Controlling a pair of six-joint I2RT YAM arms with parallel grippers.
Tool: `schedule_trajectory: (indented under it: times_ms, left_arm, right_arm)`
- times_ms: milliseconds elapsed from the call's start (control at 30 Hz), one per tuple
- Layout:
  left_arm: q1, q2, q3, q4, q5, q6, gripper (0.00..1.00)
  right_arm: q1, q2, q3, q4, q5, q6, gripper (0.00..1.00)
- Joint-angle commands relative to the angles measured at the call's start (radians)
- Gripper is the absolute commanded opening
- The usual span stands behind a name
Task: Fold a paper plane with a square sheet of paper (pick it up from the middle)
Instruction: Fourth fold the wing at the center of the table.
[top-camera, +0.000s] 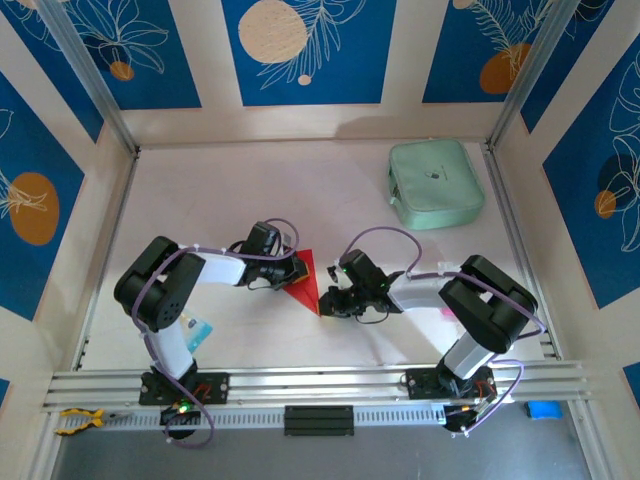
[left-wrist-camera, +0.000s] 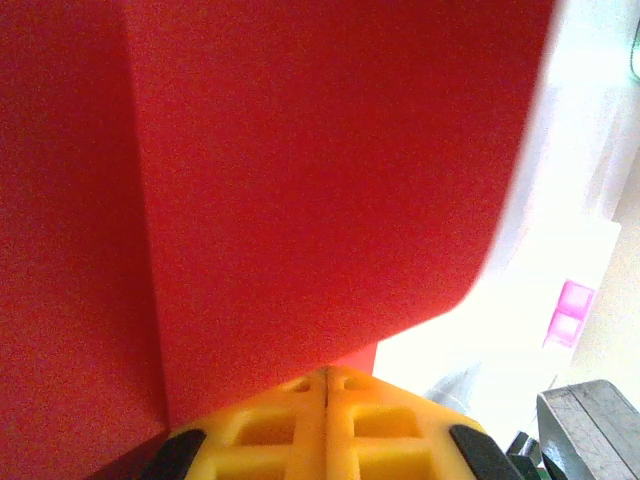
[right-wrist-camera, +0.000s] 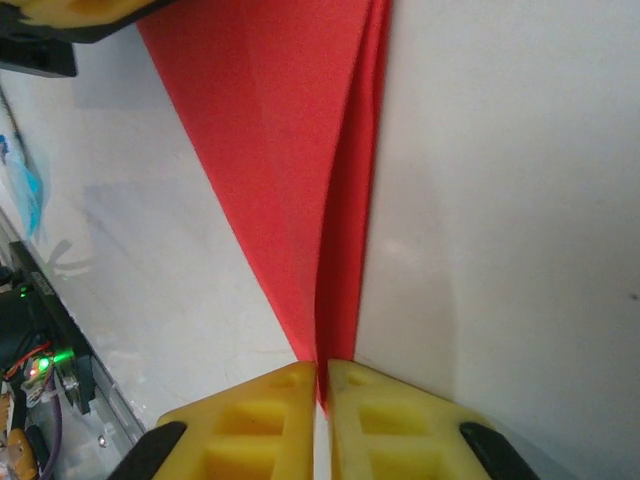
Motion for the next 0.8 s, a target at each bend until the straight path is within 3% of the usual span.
schedule_trajectory:
  times_ms: [0, 167, 767]
  left_arm:
    - [0.001, 0.037, -0.025, -0.037, -0.042, 0.004, 0.04]
    - [0.001, 0.037, -0.027, -0.036, -0.041, 0.004, 0.04]
    - [0.001, 0.037, -0.033, -0.028, -0.041, -0.002, 0.04]
  right_arm:
    - [0.015, 0.008, -0.014, -0.138, 0.020, -0.004, 0.08]
    - [0.015, 0.003, -0.010, -0.141, 0.005, -0.009, 0.04]
    - [0.027, -0.007, 0.021, -0.231, 0.045, -0.039, 0.14]
